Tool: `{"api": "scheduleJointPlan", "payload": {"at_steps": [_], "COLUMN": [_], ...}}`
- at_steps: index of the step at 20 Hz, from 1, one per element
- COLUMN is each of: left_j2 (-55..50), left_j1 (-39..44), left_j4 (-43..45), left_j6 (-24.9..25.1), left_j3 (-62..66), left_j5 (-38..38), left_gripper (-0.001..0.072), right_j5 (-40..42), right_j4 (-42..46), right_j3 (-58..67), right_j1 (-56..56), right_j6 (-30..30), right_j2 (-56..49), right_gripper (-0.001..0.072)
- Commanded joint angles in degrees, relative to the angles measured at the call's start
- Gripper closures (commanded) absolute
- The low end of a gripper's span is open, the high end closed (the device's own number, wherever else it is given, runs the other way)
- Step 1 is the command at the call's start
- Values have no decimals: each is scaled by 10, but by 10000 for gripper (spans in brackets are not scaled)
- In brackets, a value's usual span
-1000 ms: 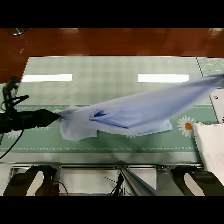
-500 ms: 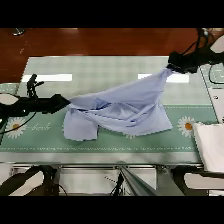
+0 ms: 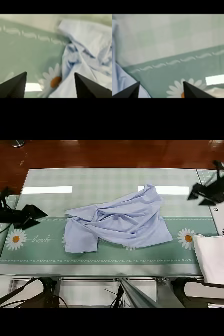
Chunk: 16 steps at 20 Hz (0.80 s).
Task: Fold the shirts.
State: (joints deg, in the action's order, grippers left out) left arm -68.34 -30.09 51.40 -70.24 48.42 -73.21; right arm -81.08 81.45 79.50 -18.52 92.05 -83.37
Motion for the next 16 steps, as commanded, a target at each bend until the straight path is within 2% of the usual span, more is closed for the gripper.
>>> {"api": "scheduleJointPlan", "payload": {"at_steps": [1, 3, 5, 7, 9, 10, 11, 12, 14, 16], "left_j2": [1, -5, -26, -54, -76, -85, -93, -97, -97, -97], "left_j1": [-33, 3, 57, 113, 161, 182, 196, 202, 204, 199], "left_j4": [-144, -221, -236, -279, -320, -322, -321, -322, -321, -321], "left_j6": [111, 167, 174, 208, 216, 215, 215, 217, 216, 216], "left_j3": [-101, -158, -173, -166, -156, -149, -140, -133, -119, -105], "left_j5": [-6, 41, 87, 101, 135, 150, 151, 144, 132, 120], "left_gripper": [4, 4, 5, 5, 8, 54, 513, 684, 684, 685], "right_j5": [90, 145, 151, 146, 134, 126, 118, 112, 92, 70], "right_j4": [-81, -172, -215, -214, -201, -191, -176, -148, -88, -83], "right_j3": [-209, -321, -381, -412, -420, -420, -420, -420, -420, -423], "right_j1": [-75, -83, -82, -82, -82, -82, -82, -82, -82, -82], "right_j6": [-40, -88, -117, -123, -124, -124, -123, -115, -87, -86], "right_j2": [108, 172, 205, 222, 228, 228, 228, 228, 228, 227], "right_gripper": [93, 93, 93, 93, 93, 93, 93, 93, 93, 93]}}
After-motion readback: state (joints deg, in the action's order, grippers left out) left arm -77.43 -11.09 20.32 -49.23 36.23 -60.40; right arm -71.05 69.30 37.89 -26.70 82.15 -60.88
